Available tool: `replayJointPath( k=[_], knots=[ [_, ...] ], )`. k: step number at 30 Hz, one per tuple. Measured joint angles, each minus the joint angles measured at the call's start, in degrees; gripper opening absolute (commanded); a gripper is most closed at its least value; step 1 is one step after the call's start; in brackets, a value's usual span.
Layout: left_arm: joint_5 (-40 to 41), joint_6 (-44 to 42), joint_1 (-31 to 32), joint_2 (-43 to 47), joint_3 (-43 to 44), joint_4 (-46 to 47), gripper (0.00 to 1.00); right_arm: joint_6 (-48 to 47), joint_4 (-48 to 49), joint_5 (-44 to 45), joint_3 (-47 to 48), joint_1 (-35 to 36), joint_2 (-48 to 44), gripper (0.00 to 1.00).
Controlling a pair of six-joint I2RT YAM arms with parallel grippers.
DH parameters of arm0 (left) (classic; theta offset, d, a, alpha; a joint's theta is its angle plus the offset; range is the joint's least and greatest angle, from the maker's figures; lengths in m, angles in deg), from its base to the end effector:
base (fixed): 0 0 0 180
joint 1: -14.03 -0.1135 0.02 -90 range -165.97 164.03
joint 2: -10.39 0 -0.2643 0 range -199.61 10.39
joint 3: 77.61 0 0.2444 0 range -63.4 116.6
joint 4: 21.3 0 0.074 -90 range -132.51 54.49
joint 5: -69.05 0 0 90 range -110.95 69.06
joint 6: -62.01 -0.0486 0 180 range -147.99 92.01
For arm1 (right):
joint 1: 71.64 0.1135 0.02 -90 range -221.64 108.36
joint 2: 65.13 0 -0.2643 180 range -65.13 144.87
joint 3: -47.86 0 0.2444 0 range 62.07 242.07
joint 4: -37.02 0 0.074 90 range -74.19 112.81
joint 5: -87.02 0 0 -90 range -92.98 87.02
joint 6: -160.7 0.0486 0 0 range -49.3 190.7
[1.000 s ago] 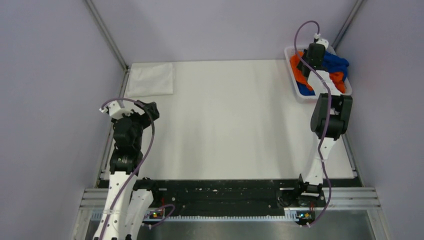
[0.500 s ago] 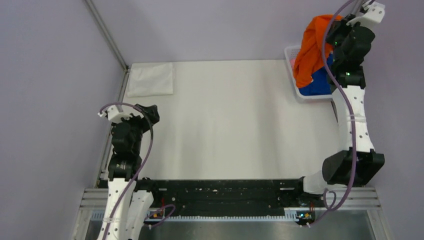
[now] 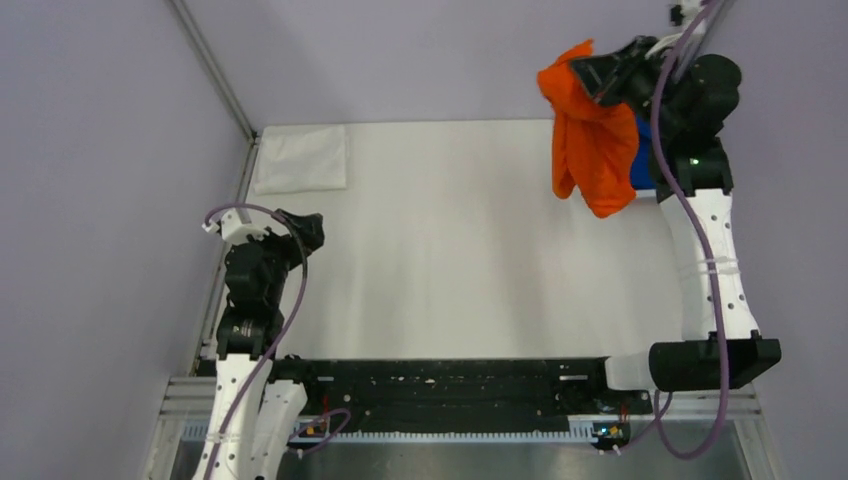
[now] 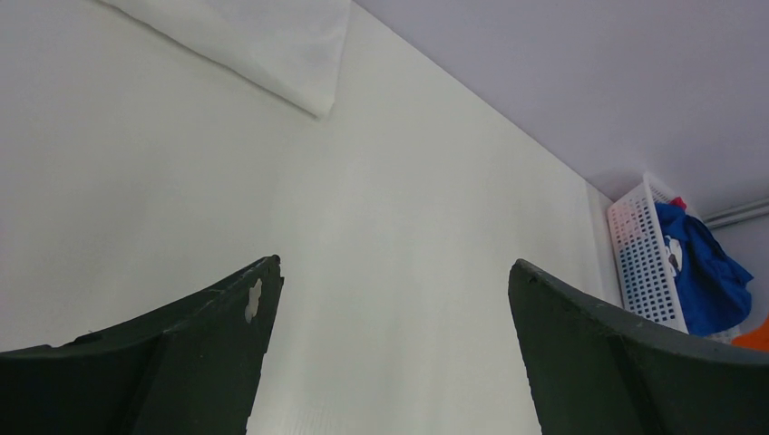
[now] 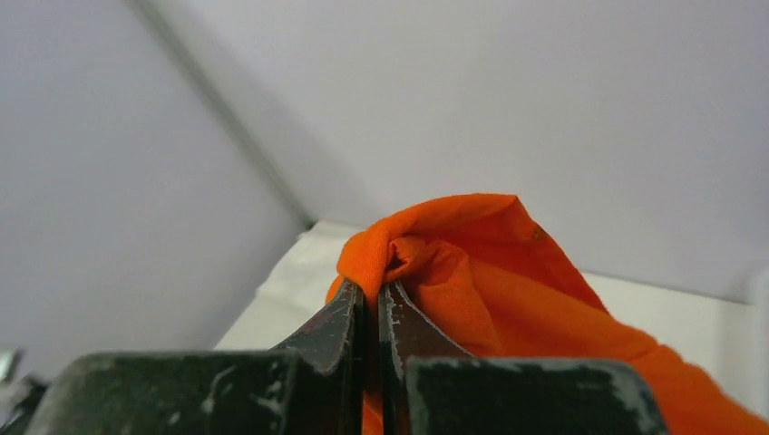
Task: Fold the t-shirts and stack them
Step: Move the tshirt to the center of the board, then flatten out the tshirt
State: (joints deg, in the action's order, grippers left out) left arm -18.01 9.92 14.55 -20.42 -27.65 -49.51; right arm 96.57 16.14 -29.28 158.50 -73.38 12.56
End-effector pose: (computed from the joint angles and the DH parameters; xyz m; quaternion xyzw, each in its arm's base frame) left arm 0.1449 0.0012 0.3098 -0.2595 0.7150 -0.1951 0.6191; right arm 0.2842 0.0129 0.5292 -0.0257 0.6369 0.2982 0.7105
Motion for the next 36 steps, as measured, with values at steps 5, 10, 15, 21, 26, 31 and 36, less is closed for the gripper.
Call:
replayJointPath(
  k=[5,10,15,21,26,31,36],
  knots=[
    [-1.4,0.3,0.0,-1.4,0.2,-1.6,0.99,-1.2,-5.4,-4.4,0.0,17.1,0.2,0.00],
    [-1.4,0.8,0.0,-2.4,0.9,-4.4,0.99,-3.4,-7.8,-9.4,-0.8,25.0,1.0,0.00],
    [-1.0,1.4,0.0,-4.0,1.9,-5.2,0.99,-7.2,-6.4,-1.5,-19.0,25.3,-4.9,0.29],
    [-3.2,2.6,0.0,-7.9,1.9,-5.2,0.99,-9.2,-10.1,25.6,-43.0,23.8,-6.3,0.87],
    [-8.5,3.3,0.0,-13.3,1.8,-5.1,0.99,-7.4,-15.2,39.4,-46.9,22.1,-5.6,0.99],
    [-13.8,4.0,0.0,-16.8,0.6,-4.1,0.99,-4.5,-11.9,37.5,-48.6,22.2,-10.7,0.99],
    [-16.4,3.8,0.6,-20.5,-2.3,-4.1,0.99,-1.0,-6.3,31.0,-52.0,27.5,-13.8,0.99]
  ],
)
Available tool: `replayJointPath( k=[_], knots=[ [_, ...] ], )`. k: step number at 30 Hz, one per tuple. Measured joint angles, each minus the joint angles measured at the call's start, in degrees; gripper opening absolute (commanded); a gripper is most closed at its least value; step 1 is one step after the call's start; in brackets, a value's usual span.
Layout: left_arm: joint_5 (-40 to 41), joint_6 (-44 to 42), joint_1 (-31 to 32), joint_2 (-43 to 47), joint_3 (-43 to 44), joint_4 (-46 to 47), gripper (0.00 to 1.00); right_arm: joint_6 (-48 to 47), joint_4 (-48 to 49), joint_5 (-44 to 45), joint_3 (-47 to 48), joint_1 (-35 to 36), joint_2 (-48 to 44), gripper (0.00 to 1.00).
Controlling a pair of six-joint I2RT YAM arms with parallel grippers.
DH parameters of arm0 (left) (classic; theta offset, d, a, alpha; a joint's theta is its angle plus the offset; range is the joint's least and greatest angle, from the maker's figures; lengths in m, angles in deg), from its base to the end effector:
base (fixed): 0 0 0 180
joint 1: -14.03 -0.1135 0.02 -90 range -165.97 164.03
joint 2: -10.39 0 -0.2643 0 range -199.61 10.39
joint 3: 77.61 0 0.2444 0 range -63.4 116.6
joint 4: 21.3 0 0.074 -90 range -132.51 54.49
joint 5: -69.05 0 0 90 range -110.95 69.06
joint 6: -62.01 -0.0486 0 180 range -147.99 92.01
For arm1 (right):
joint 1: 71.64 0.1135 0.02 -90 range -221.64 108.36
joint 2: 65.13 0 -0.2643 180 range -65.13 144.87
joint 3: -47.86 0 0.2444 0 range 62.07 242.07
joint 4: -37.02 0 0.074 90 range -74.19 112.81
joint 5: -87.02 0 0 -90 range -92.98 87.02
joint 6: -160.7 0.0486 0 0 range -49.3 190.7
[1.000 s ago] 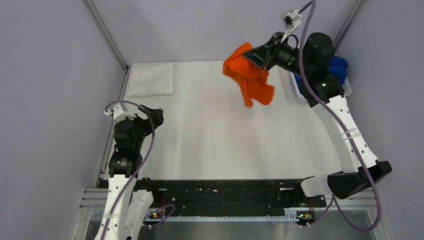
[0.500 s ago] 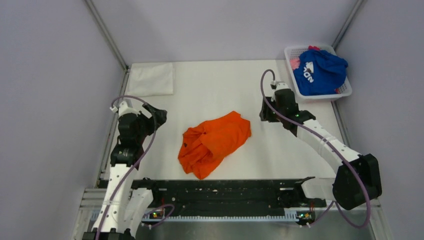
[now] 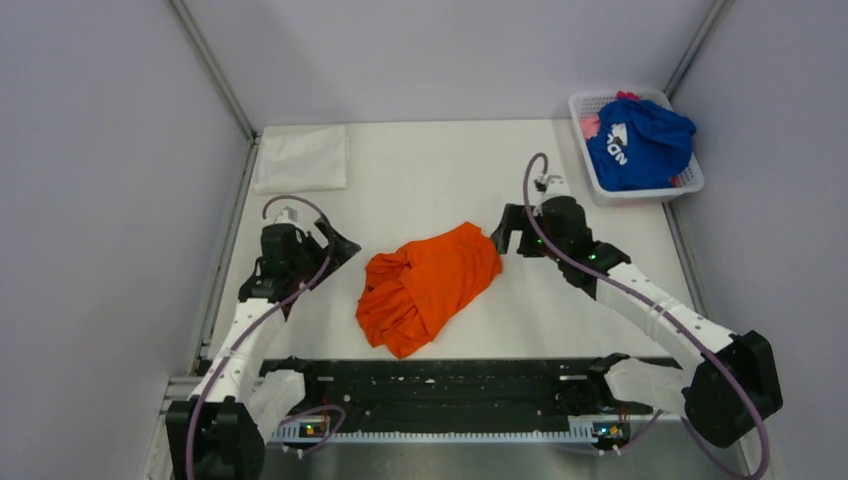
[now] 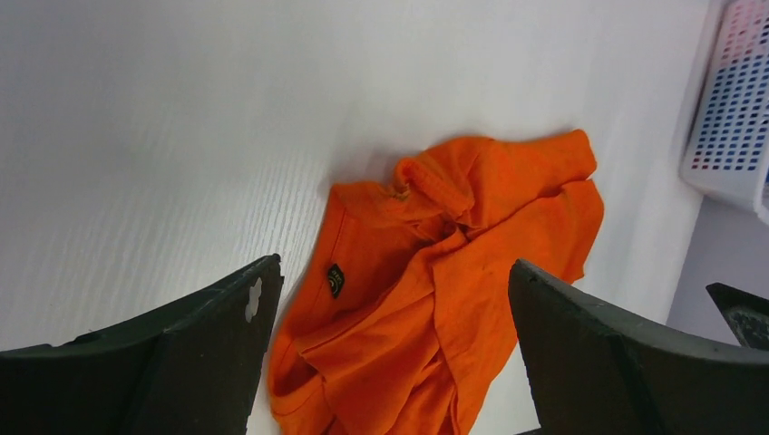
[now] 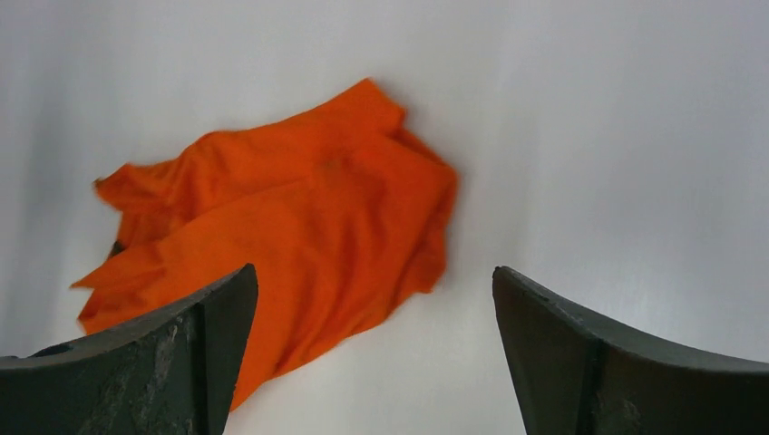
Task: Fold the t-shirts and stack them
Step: Flatten out the tshirt
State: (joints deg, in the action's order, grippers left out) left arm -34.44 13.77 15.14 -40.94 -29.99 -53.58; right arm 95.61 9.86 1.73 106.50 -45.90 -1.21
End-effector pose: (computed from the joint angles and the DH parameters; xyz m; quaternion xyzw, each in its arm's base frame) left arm 0.1966 -0.0151 0.2328 -0.2573 0.8482 -0.2622 0.3815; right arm 0.2274 0.1052 0.2627 0.0134 0.8759 0.1732 0.4502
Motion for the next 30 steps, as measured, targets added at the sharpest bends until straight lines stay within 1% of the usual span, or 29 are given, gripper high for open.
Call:
replayJointPath(
  k=[3,7,11,13,14,18,21,24,28,30],
  knots=[
    [-1.2,-0.7,1.0,-4.2,-0.5,0.0,0.99,1.3,2.5,-2.2,-0.3,9.2,2.1,0.99],
    [-2.6,-1.8,3.0,-10.8,-0.3,1.1,0.96,3.5,3.9,-2.1,1.4,22.7,9.2,0.99],
    [-2.8,-3.1,6.6,-18.0,1.2,1.4,0.83,6.4,2.2,2.3,5.5,32.8,17.7,0.99],
    [-2.8,-3.6,7.9,-20.9,2.2,1.8,0.78,7.9,1.6,3.9,6.3,36.2,20.0,0.98],
    [-2.8,-3.8,8.5,-22.5,2.6,2.2,0.77,8.8,1.3,4.6,6.3,37.6,20.7,0.96],
    [-1.8,-4.1,10.3,-26.3,3.4,3.4,0.66,11.8,0.1,6.4,6.3,40.9,23.5,0.89],
    [-1.3,-4.1,10.8,-28.4,4.0,3.8,0.61,13.1,-1.5,7.7,6.4,41.9,25.6,0.86],
    [-0.8,-4.0,11.0,-29.6,4.4,4.9,0.59,14.2,-2.6,8.7,6.4,42.1,26.3,0.82],
    [-0.6,-3.9,11.0,-31.2,5.1,6.4,0.55,15.4,-2.8,8.7,6.4,42.2,26.7,0.80],
    [-0.9,-3.7,11.0,-32.3,5.5,7.5,0.54,15.9,-2.7,8.6,6.4,42.3,27.0,0.76]
  ],
)
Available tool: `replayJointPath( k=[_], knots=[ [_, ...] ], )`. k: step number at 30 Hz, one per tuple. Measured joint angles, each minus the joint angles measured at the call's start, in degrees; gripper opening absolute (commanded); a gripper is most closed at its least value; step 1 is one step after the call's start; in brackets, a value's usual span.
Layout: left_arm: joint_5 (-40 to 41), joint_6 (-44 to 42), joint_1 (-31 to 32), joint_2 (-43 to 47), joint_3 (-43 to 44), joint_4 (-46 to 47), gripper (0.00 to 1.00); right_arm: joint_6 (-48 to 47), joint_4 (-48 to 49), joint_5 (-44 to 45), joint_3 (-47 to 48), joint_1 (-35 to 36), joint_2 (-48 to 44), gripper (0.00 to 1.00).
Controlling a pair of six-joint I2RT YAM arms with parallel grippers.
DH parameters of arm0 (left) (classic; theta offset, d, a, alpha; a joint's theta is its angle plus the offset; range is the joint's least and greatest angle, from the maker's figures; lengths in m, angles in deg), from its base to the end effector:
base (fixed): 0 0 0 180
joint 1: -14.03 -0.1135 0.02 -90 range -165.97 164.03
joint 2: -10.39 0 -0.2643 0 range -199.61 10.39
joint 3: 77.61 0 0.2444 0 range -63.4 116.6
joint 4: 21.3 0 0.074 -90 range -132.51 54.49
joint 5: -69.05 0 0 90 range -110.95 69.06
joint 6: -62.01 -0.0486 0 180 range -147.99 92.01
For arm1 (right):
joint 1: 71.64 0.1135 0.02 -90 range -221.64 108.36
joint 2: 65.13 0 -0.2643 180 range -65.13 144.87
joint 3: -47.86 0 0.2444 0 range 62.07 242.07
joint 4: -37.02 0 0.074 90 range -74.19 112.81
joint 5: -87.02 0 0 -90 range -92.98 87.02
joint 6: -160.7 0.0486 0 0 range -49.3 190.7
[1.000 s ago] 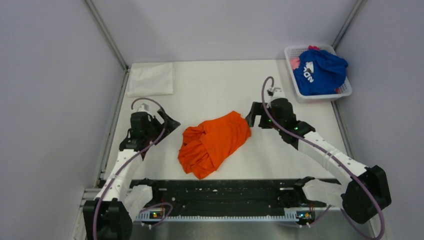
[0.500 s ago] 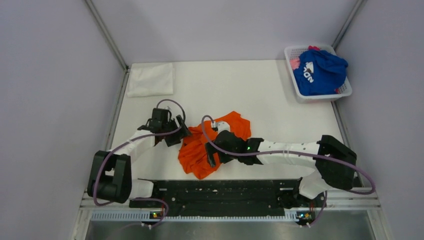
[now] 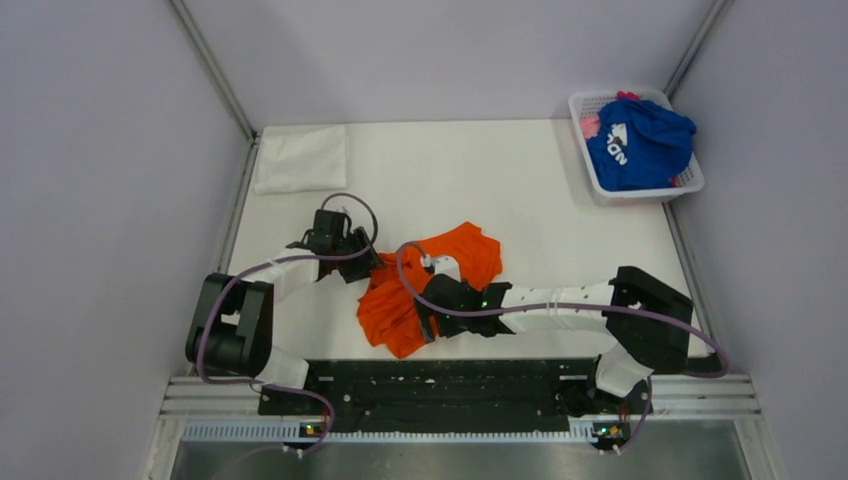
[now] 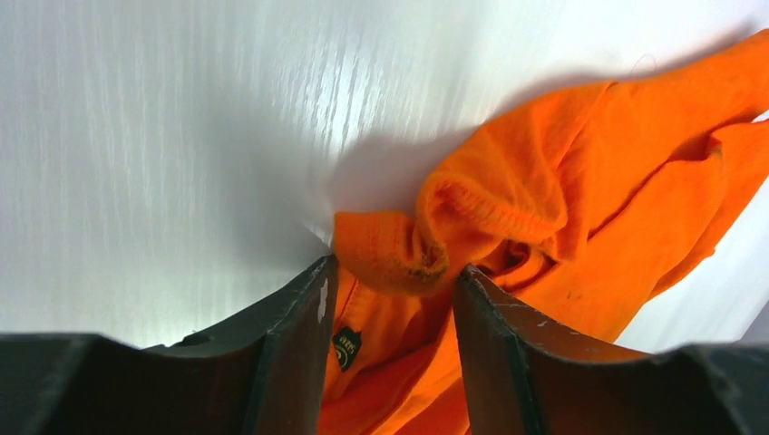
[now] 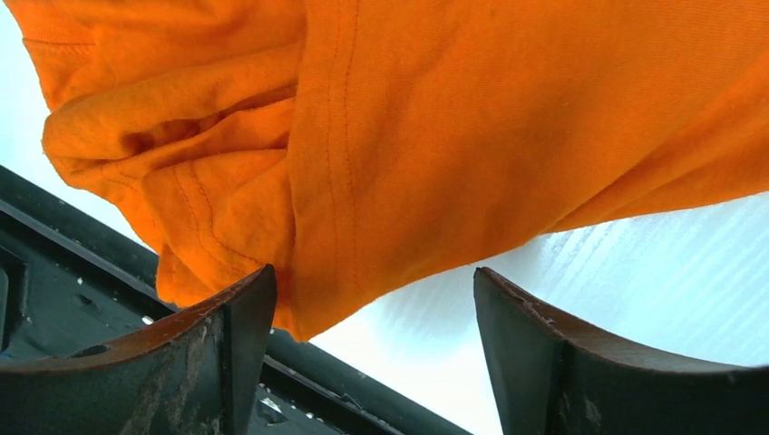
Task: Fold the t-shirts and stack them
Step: Flatten out the tshirt
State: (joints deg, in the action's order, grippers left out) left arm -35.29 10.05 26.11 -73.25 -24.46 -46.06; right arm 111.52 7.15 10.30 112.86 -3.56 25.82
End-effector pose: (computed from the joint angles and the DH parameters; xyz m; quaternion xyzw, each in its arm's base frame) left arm 0.2618 -0.0683 0.1527 -0.1764 0.9311 -0.2334 0.2179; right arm 0.1269 0.2855 0.1705 -0.1907 0.9307 0.1732 0.2596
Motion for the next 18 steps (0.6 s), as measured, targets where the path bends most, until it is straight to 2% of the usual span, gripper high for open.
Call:
replayJointPath(
  k=[3,5,6,7,8,9,11,15,18],
  knots=[
    [-0.3,0.3,0.0,-1.9,1.1,1.5,0.46,0.8,0.3,-0.2,0.0,0.5,0.4,0.67],
    [-0.4,0.8,0.0,-3.2,1.7,2.6,0.34,1.3,0.7,-0.4,0.0,0.7,0.6,0.57],
    [-0.5,1.0,0.0,-3.8,1.9,3.1,0.25,1.5,0.9,-0.5,0.0,0.8,0.6,0.52],
    [-0.6,1.2,0.0,-4.5,2.1,3.7,0.08,1.8,1.2,-0.7,-0.1,0.8,0.6,0.41],
    [-0.9,1.4,0.0,-5.1,2.2,4.2,0.00,1.9,1.4,-0.7,-0.1,0.8,0.6,0.28],
    [-1.0,1.7,0.0,-5.6,2.2,4.6,0.00,2.2,1.6,-0.7,-0.1,0.8,0.6,0.20],
    [-1.3,2.1,0.1,-6.0,2.2,5.1,0.00,2.7,2.1,-0.4,-0.5,0.9,0.5,0.10],
    [0.8,2.5,0.3,-4.7,1.6,5.2,0.00,2.7,1.4,3.1,-2.7,0.9,-1.9,0.05],
    [4.2,2.5,0.6,0.7,-0.9,4.6,0.00,1.6,-1.0,6.6,-3.1,-0.4,-6.0,0.02]
  ],
)
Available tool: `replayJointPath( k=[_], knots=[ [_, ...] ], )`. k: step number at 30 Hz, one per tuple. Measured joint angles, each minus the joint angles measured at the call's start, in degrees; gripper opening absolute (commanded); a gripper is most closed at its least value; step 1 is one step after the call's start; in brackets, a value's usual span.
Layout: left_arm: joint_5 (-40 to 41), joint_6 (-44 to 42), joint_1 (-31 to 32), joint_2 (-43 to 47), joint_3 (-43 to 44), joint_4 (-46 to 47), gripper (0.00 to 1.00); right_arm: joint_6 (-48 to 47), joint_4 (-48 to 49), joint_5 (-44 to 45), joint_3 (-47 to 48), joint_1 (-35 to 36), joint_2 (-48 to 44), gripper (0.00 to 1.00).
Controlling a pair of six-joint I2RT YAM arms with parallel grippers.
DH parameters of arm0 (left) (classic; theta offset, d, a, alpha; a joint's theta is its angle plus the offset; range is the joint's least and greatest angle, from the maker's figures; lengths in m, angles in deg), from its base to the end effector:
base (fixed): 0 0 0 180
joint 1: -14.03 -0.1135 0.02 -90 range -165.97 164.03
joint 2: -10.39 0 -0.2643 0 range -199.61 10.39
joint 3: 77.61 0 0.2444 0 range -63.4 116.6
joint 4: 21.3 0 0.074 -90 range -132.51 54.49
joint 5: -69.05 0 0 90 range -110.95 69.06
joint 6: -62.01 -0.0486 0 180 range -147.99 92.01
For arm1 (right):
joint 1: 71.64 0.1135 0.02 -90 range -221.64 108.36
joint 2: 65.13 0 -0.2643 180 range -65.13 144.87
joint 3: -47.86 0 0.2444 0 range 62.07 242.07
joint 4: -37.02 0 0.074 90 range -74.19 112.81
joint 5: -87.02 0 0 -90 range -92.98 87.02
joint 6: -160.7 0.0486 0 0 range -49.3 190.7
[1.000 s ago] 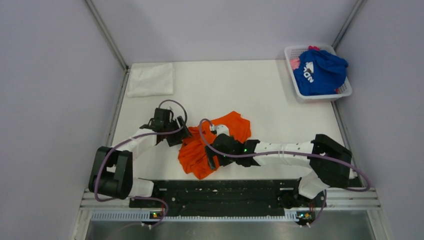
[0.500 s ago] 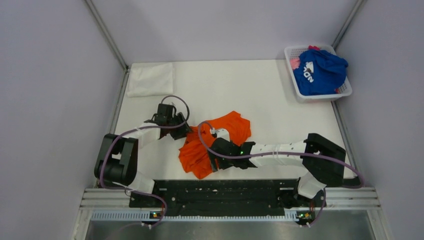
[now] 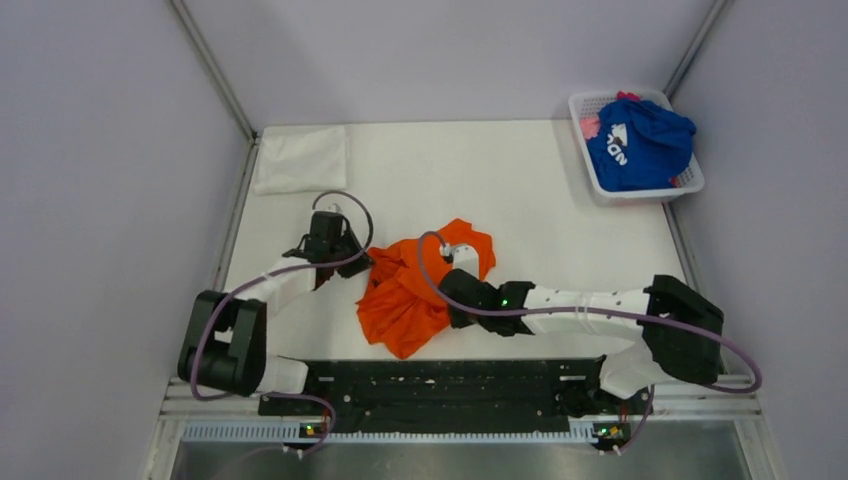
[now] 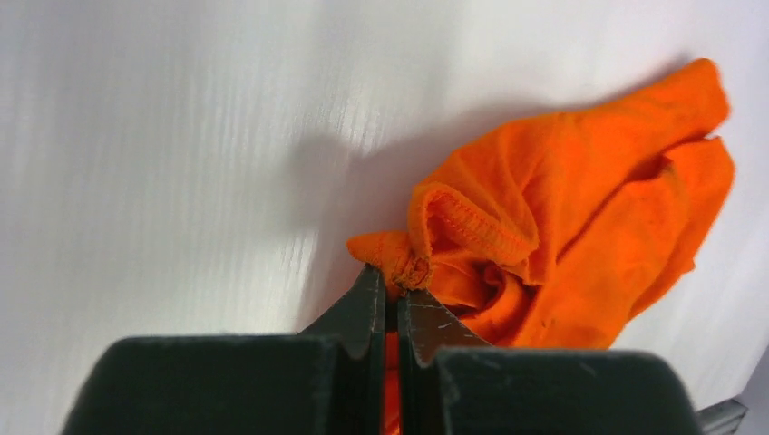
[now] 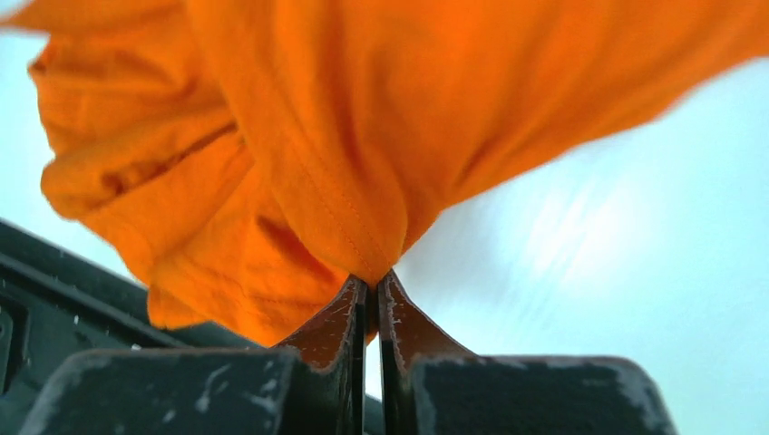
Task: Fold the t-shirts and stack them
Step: Flatten out the tshirt
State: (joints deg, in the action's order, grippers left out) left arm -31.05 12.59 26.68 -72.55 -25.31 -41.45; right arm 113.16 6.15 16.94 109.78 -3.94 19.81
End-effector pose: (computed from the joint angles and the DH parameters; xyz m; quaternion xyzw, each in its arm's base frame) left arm 0.2663 -0.0685 0.1568 -0.1978 0.9178 -0.2239 0.2617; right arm 0.1262 0.2640 0.1845 -0.1523 0.9255 0.1562 0.3096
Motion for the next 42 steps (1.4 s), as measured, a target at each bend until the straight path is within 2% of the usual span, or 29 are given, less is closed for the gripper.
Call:
replayJointPath(
  k=[8,16,25,33,38,42],
  knots=[
    [7.0,-1.6,0.2,16.0,-1.4,0.3,0.00,-8.5,-0.7,6.3,0.1,-10.5,-6.9,0.00],
    [12.8,-2.6,0.6,17.4,1.6,3.5,0.00,-18.8,1.8,7.5,4.4,-19.2,-8.0,0.00],
    [15.9,-7.8,0.7,18.3,16.4,3.4,0.00,-30.8,7.9,5.1,14.1,-23.4,-12.4,0.00],
    [15.0,-12.4,1.0,28.5,25.0,2.6,0.00,-37.6,5.9,-6.2,28.2,-23.4,-18.3,0.00],
    [11.0,-13.7,1.3,36.9,29.8,1.7,0.00,-39.1,0.7,-18.6,37.7,-23.4,-22.5,0.00],
    [9.9,-14.4,1.3,43.6,32.2,0.2,0.00,-39.1,-3.7,-23.3,41.5,-23.4,-27.4,0.00]
  ],
)
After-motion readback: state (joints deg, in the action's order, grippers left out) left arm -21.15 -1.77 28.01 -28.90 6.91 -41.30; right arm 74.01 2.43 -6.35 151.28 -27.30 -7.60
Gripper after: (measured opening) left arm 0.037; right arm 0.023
